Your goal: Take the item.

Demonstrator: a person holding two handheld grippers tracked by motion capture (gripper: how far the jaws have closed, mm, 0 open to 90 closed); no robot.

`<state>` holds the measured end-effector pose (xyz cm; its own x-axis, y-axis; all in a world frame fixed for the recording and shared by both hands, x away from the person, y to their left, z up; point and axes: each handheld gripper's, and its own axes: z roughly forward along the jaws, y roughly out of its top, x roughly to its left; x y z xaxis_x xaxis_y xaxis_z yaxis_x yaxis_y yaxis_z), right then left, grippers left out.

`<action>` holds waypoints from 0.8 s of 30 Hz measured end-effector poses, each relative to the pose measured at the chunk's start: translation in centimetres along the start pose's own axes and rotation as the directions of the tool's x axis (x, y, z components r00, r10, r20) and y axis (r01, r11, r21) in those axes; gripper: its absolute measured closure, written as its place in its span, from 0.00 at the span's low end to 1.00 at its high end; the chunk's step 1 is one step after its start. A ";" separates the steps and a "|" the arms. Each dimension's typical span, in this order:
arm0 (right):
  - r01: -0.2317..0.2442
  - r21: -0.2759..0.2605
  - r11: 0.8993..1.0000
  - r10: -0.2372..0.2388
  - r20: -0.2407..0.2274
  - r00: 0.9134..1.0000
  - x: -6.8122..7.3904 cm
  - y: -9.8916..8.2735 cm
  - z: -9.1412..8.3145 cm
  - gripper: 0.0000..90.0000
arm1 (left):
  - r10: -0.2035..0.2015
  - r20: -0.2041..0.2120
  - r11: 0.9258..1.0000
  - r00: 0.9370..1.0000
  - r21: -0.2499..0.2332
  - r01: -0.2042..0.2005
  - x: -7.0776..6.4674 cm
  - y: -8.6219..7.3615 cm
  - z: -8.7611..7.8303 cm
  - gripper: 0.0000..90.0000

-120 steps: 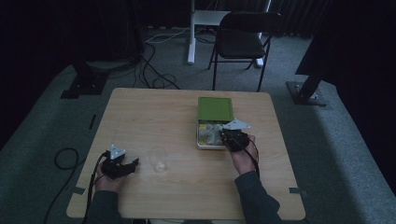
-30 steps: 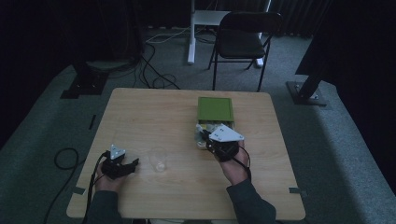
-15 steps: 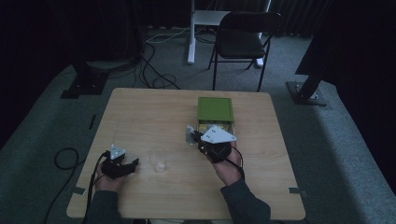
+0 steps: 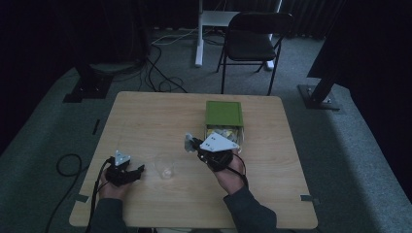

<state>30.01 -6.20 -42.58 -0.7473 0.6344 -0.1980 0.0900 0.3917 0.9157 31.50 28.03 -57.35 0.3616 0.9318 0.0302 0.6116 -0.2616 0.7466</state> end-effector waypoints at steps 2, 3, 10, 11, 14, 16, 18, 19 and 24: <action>0.004 0.001 1.000 -0.004 -0.007 1.000 0.3 0.1 0.1 0.95 | 0.000 0.000 1.000 1.000 0.000 0.000 0.0 0.0 0.0 0.37; 0.007 -0.001 1.000 -0.007 -0.010 1.000 0.4 0.1 0.1 0.95 | 0.000 0.000 1.000 1.000 0.000 0.000 0.0 0.0 0.0 0.37; 0.003 -0.012 1.000 -0.004 -0.042 0.999 1.2 0.3 0.5 0.95 | -0.002 0.000 1.000 1.000 0.000 0.002 0.0 0.0 0.0 0.37; 0.005 -0.012 1.000 -0.006 -0.045 0.999 1.3 0.3 0.5 0.95 | -0.002 0.000 1.000 1.000 0.001 0.002 0.0 0.0 0.0 0.37; 0.012 -0.013 1.000 -0.013 -0.054 0.998 1.7 0.4 0.7 0.95 | -0.002 0.000 1.000 1.000 0.000 0.002 0.0 0.0 0.0 0.37; 0.014 -0.014 1.000 -0.015 -0.062 0.998 2.0 0.4 0.8 0.95 | -0.001 0.000 1.000 1.000 0.001 0.001 0.0 0.0 0.0 0.37; 0.016 -0.015 1.000 -0.017 -0.070 0.997 2.2 0.5 1.0 0.95 | 0.000 0.000 1.000 1.000 0.002 0.000 0.0 0.0 0.0 0.37; 0.016 -0.015 1.000 -0.017 -0.070 0.997 2.2 0.5 1.0 0.95 | 0.000 0.000 1.000 1.000 0.002 0.000 0.0 0.0 0.0 0.37; 0.028 -0.018 0.999 -0.029 -0.092 0.995 3.0 0.6 1.5 0.95 | 0.000 0.000 1.000 1.000 0.002 0.000 0.0 0.0 0.0 0.37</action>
<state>28.77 -3.06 -43.13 -0.8071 0.5585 -0.1915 0.0574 0.3971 0.9160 31.48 28.03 -57.35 0.3617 0.9318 0.0298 0.6131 -0.2618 0.7454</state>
